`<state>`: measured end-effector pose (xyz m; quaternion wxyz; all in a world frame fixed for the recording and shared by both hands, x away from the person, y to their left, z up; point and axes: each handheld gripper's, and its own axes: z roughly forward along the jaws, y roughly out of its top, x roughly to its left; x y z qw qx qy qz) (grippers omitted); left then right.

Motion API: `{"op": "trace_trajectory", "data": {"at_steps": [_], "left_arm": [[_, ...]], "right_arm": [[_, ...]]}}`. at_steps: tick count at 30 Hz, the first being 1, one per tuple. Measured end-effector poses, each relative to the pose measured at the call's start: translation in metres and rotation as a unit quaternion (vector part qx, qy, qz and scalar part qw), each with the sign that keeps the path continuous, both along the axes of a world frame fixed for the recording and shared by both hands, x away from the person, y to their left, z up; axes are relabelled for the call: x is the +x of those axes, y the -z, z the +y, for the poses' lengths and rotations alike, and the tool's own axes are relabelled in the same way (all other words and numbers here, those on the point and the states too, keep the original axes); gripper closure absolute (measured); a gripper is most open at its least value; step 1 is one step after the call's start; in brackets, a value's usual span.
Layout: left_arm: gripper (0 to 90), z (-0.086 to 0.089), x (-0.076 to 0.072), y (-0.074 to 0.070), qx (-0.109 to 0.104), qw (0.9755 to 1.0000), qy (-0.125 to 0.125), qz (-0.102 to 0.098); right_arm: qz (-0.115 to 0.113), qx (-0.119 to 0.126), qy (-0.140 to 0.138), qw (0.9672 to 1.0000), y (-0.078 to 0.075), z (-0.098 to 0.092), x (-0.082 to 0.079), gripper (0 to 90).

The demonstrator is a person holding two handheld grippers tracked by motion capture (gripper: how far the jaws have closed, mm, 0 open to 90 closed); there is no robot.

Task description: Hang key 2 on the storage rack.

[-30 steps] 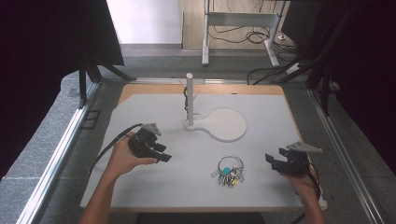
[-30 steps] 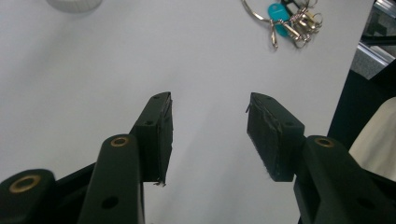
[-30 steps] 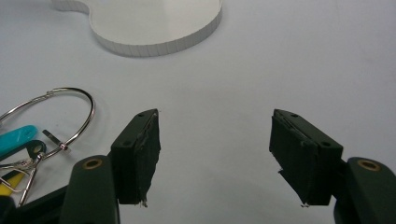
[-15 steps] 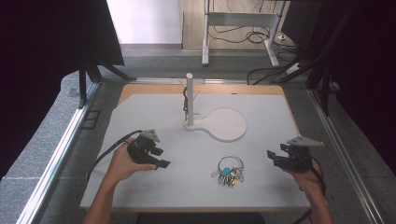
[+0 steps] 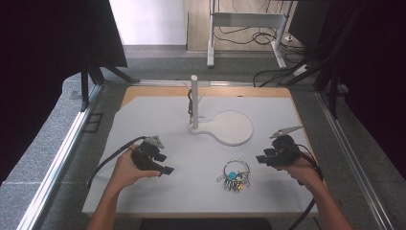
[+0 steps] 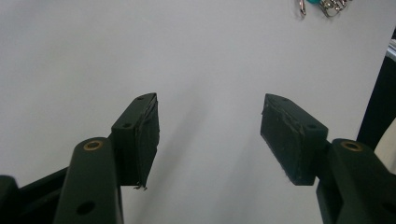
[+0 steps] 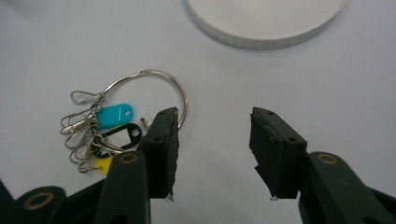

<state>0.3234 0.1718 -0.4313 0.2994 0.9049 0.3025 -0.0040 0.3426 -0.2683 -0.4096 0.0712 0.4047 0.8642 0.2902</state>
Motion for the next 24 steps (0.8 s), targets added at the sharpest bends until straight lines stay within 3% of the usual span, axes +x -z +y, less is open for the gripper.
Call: {"op": "trace_trajectory", "data": {"at_steps": [4,8,17,24], "left_arm": [[37.8,0.003,-0.001,-0.004,-0.006,1.0000,-0.002,-0.005],[37.8,0.005,-0.002,-0.005,-0.008,0.9999,-0.003,-0.010],[37.9,0.004,-0.003,-0.006,-0.019,0.9998,-0.007,-0.010],[38.0,0.003,-0.003,-0.005,-0.018,0.9998,-0.003,-0.009]], "right_arm": [[0.032,-0.018,-0.027,0.9990,-0.004,0.017,0.007,56.6],[0.052,-0.043,-0.034,0.9971,-0.005,0.034,0.014,59.1],[0.112,-0.103,-0.026,0.9880,0.019,0.057,0.032,65.5],[0.149,-0.112,-0.028,0.9821,0.030,0.063,0.038,67.2]]}}
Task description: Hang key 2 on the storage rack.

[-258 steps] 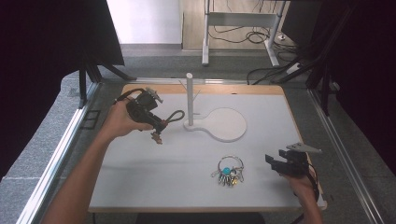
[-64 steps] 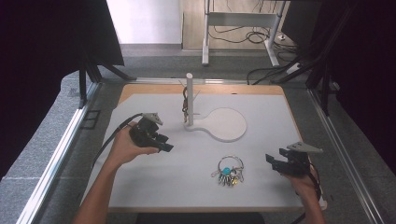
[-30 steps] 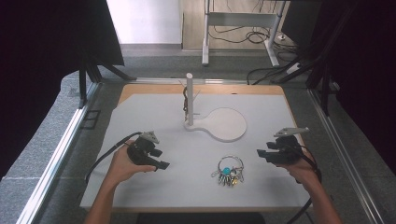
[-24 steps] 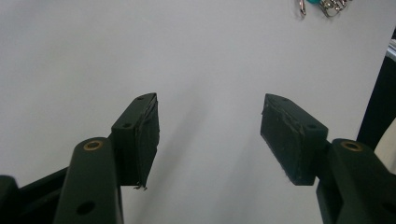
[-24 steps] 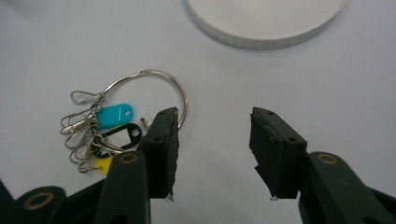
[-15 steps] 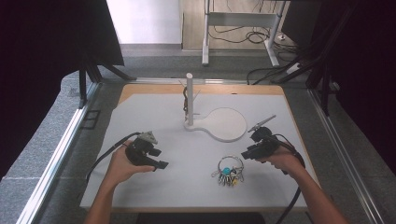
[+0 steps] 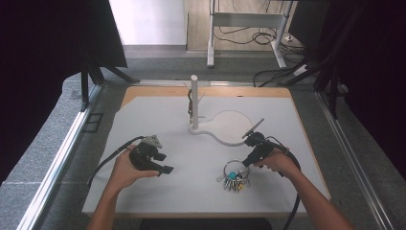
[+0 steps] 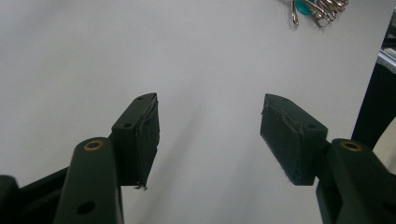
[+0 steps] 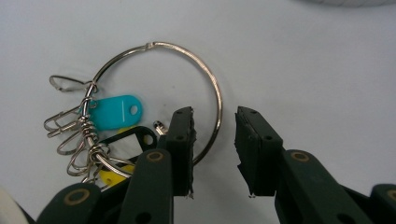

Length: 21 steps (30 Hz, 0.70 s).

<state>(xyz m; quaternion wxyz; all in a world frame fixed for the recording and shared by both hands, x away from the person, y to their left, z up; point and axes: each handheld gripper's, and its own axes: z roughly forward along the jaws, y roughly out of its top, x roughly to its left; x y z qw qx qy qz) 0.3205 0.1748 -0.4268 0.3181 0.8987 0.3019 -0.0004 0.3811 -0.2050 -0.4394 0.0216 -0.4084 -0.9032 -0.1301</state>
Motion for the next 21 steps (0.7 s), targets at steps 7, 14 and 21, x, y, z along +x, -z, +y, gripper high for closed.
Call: {"op": "trace_trajectory", "data": {"at_steps": [7,14,21], "left_arm": [[38.1,-0.001,0.000,0.001,-0.001,1.0000,0.002,0.002],[38.1,-0.001,0.000,0.000,-0.002,1.0000,0.002,0.001],[38.1,-0.001,0.000,0.001,-0.002,1.0000,0.001,0.001]], "right_arm": [[0.022,-0.024,-0.004,0.9995,0.009,0.007,0.002,71.9],[0.034,-0.042,0.000,0.9986,0.015,0.009,0.003,78.3],[0.045,-0.052,0.009,0.9976,0.017,0.010,0.005,84.6]]}}
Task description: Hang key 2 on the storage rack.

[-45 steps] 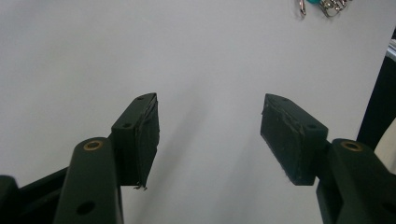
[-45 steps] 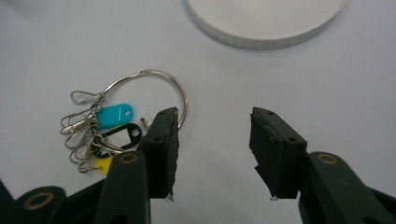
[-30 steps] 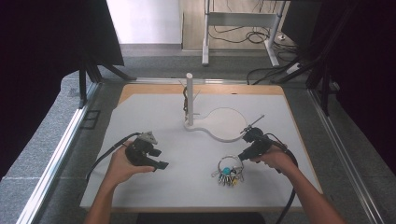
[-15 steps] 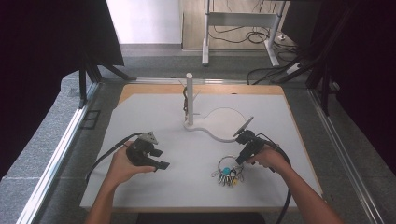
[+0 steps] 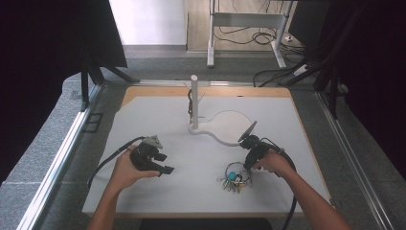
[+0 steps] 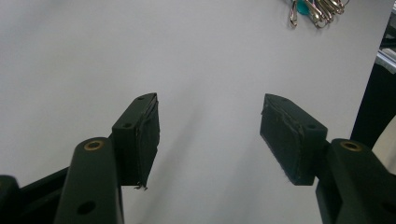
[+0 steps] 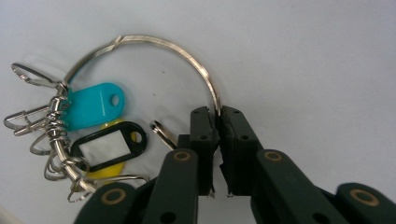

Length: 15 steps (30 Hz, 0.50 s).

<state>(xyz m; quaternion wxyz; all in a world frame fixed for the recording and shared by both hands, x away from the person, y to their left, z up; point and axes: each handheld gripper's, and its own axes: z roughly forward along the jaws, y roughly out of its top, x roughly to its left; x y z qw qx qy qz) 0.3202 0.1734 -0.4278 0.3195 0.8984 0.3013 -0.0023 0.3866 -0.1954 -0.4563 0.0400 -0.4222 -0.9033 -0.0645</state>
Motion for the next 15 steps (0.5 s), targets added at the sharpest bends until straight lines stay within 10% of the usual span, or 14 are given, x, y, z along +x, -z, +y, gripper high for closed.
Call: {"op": "trace_trajectory", "data": {"at_steps": [15], "left_arm": [[38.1,0.002,0.000,-0.001,0.000,1.0000,-0.001,-0.002]], "right_arm": [[-0.006,0.010,-0.015,0.9998,-0.017,0.000,-0.001,86.1]]}}
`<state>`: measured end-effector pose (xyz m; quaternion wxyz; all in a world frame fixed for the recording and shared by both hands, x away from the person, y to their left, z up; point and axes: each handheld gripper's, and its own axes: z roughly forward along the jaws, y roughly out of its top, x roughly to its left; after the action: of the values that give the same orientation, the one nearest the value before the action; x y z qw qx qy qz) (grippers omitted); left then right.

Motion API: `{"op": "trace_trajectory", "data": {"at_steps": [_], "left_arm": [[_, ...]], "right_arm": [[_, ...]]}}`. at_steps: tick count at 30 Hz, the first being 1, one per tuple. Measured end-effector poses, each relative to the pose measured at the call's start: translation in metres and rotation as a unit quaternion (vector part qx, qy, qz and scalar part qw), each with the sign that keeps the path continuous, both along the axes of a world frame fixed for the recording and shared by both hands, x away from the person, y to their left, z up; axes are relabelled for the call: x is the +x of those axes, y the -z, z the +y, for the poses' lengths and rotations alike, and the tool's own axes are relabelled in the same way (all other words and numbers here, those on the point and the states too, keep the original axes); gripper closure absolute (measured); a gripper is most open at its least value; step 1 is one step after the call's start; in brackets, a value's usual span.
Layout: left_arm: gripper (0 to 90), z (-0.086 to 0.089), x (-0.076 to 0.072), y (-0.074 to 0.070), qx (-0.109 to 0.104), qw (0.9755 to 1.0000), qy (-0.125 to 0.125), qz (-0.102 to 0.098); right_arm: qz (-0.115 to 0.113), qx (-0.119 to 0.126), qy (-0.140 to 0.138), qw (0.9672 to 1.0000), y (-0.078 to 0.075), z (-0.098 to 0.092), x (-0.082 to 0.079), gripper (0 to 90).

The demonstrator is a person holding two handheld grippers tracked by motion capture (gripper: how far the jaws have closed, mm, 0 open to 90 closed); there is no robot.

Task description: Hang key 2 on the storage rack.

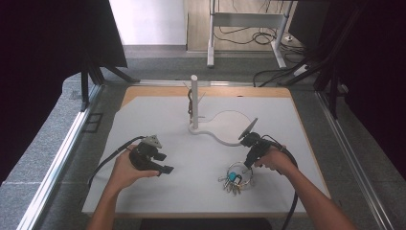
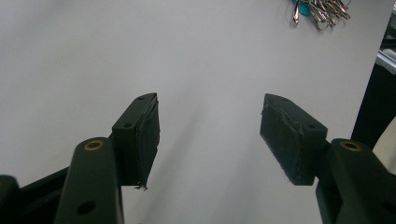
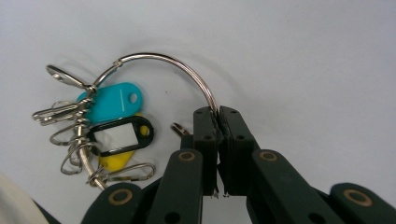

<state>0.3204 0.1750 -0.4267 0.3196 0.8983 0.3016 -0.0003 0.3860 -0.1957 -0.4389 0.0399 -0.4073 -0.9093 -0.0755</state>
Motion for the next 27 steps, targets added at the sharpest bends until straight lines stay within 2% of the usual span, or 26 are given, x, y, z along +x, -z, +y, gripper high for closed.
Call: {"op": "trace_trajectory", "data": {"at_steps": [14,27], "left_arm": [[38.3,0.002,0.000,-0.001,-0.001,1.0000,-0.001,0.000],[38.6,0.003,0.000,-0.002,-0.001,1.0000,0.000,-0.002]], "right_arm": [[0.003,0.033,-0.013,0.9994,-0.026,-0.004,-0.005,86.4],[0.014,0.062,-0.036,0.9973,-0.037,-0.006,-0.017,86.2]]}}
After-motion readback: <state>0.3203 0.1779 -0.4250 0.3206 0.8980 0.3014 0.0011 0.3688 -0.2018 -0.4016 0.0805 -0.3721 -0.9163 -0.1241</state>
